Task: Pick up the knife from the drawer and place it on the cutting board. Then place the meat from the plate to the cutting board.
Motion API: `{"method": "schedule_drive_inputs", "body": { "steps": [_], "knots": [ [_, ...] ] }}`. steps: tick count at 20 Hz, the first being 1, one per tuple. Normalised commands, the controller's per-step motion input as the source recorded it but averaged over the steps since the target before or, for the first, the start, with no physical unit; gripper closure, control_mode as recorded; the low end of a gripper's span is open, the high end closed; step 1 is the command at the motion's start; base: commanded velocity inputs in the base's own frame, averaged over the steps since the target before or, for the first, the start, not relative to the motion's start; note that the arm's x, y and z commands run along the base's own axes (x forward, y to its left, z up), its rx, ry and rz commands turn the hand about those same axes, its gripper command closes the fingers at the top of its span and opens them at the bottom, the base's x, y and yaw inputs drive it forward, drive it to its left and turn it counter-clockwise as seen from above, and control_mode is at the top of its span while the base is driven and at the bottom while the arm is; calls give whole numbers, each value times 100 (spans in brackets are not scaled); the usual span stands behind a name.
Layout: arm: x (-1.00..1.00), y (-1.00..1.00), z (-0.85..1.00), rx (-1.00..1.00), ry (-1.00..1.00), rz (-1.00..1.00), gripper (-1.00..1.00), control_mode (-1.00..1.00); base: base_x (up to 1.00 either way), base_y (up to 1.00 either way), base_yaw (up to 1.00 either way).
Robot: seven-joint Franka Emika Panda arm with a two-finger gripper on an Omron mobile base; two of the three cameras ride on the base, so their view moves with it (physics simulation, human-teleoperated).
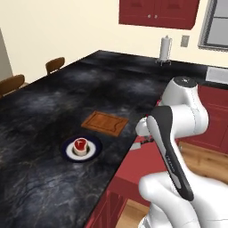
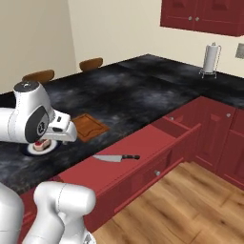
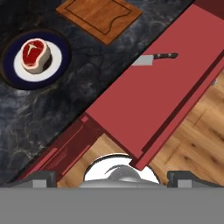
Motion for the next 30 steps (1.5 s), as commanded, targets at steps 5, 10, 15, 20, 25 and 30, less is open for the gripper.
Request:
{"method": "schedule_drive_inputs", "body": {
  "steps": [5, 10, 15, 20, 25, 30],
  "knots": [
    [0, 0, 0, 0, 0, 0, -100, 100, 4, -56, -13],
    [0, -18, -8, 8, 7, -6, -100, -100, 1, -29, -9],
    [9, -43, -22, 20, 18, -16, -100, -100, 0, 0, 0],
    [21, -22, -28, 9, 19, -21, -100, -100, 0, 0, 0],
    [0, -12, -61, -4, 33, -37, -100, -100, 0, 0, 0],
    [2, -41, -70, -3, 32, -33, -100, -100, 0, 0, 0]
  ]
}}
